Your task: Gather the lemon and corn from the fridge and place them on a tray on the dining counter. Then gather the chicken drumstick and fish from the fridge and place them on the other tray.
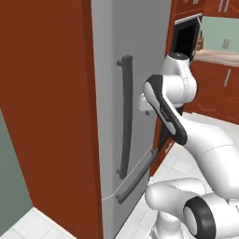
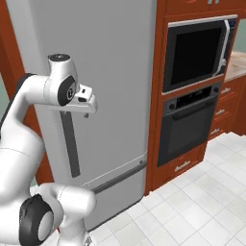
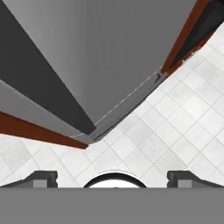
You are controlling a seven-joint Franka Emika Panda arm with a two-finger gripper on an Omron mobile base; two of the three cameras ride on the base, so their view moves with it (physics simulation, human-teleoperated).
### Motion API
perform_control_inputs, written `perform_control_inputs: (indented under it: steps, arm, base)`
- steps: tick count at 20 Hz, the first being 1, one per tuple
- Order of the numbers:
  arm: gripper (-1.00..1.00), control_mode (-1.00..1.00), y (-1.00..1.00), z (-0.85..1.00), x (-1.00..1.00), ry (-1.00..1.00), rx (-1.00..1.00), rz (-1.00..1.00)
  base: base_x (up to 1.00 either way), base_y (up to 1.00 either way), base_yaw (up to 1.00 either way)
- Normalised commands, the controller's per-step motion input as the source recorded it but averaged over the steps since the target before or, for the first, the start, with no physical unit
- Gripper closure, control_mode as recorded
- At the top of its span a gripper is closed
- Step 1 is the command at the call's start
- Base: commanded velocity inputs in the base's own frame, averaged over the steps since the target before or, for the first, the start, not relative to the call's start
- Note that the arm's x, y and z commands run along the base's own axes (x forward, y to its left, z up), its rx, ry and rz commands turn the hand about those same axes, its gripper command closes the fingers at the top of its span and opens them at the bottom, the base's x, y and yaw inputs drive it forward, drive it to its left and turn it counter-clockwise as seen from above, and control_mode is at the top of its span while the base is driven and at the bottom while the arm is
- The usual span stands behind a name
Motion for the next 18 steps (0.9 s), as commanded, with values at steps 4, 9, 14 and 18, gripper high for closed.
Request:
perform_control_inputs:
  steps: [4,9,14,18]
  arm:
    - [-1.0,1.0,0.0,0.0,0.0,0.0,0.0,0.0]
    - [-1.0,1.0,0.0,0.0,0.0,0.0,0.0,0.0]
    - [-1.0,1.0,0.0,0.0,0.0,0.0,0.0,0.0]
    - [-1.0,1.0,0.0,0.0,0.0,0.0,0.0,0.0]
  base:
    - [0.17,0.52,-0.23]
    - [0.0,0.06,-0.05]
    - [0.0,0.01,0.0]
    - [-0.06,0.01,0.0]
